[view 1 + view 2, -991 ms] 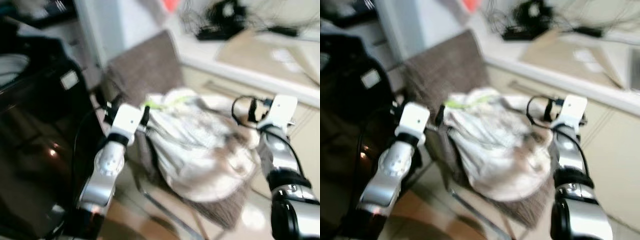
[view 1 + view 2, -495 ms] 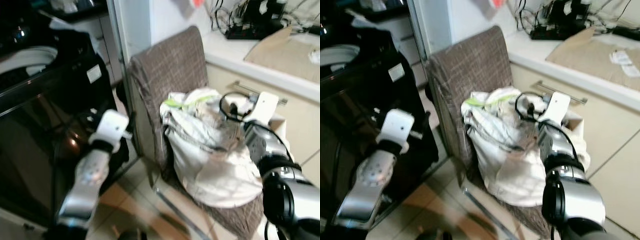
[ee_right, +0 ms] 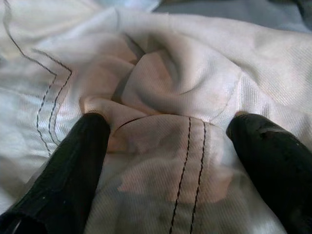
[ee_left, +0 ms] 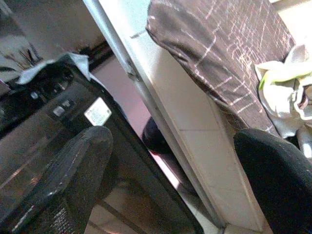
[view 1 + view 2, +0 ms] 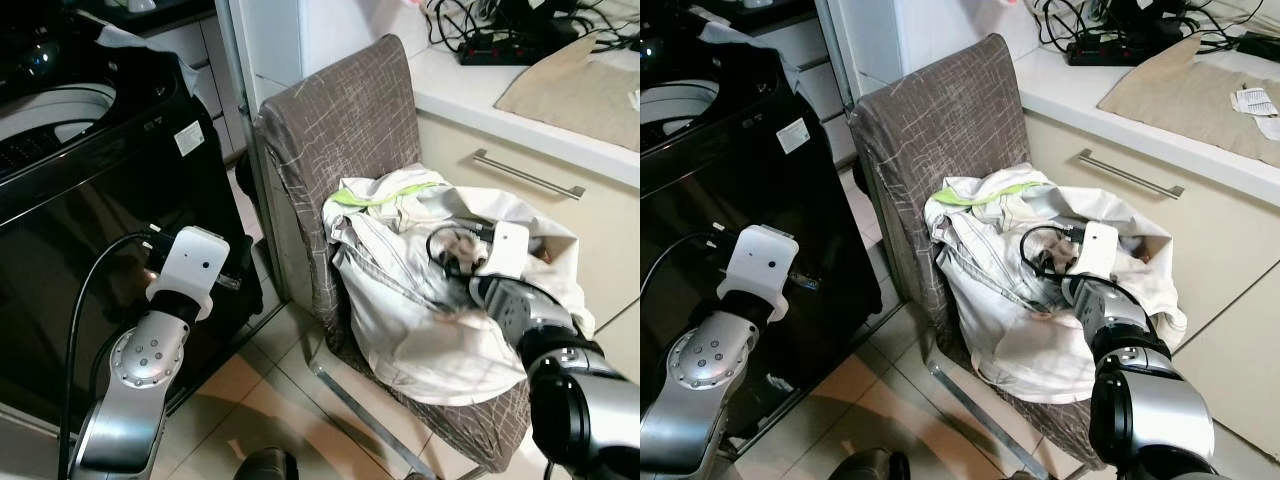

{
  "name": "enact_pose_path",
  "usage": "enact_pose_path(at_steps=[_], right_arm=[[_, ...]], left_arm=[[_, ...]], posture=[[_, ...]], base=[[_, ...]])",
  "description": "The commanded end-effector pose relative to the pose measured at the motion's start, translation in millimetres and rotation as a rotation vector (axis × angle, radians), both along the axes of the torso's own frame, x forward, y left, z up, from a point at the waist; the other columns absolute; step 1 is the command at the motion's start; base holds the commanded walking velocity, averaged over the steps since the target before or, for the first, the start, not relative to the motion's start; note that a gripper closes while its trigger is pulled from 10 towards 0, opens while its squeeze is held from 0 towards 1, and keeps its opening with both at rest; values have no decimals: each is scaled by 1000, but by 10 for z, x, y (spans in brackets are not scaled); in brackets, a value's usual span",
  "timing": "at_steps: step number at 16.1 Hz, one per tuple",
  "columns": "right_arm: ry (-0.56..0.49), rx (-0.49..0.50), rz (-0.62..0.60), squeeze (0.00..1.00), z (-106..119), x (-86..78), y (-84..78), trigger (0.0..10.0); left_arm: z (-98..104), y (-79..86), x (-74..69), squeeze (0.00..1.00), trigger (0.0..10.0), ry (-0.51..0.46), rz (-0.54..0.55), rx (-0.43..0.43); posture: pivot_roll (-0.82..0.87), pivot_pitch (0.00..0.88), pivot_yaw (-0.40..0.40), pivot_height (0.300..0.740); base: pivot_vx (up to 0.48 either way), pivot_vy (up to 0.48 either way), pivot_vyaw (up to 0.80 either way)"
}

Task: Clothes washing

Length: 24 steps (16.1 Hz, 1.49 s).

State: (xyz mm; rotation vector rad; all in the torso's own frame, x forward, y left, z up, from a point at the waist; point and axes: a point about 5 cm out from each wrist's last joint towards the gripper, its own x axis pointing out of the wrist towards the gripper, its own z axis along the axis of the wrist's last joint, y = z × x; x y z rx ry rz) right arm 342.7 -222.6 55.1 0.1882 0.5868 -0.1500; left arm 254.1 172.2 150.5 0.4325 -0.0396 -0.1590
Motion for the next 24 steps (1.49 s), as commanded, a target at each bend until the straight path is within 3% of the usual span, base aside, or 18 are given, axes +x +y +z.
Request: enact_pose_path(at_steps=[1,2,3,10,18,24], right_arm=[[229,22,-5,0,-441,-355,20,10000],[249,49,-13,0,-485,-395,38,10000],[252,78,-27,0,-508,-413,58,0],[235,119,18,0,-609,-455,320,0],[208,122,44,0,-614,-453,381,0],[140,101,92,0,-506,-347,423,0]], left_arm=[[-1,12,-19,0,10000,25,8,-20],[-11,-15,-18,0,10000,32,5,-27],[-18,-30,-20,0,10000,40,3,-30],[-57,-144,-32,0,10000,85,-37,-31],[-73,-189,4,0,10000,105,-52,-32],[-134,-287,9,0,10000,117,-70,-31]], posture=[[146,173,80,740],[140,175,77,740],[135,178,76,740],[109,213,75,740],[92,215,69,740],[64,219,52,740]], base=[[0,0,0],[0,0,0],[0,0,0],[0,0,0],[0,0,0],[0,0,0]])
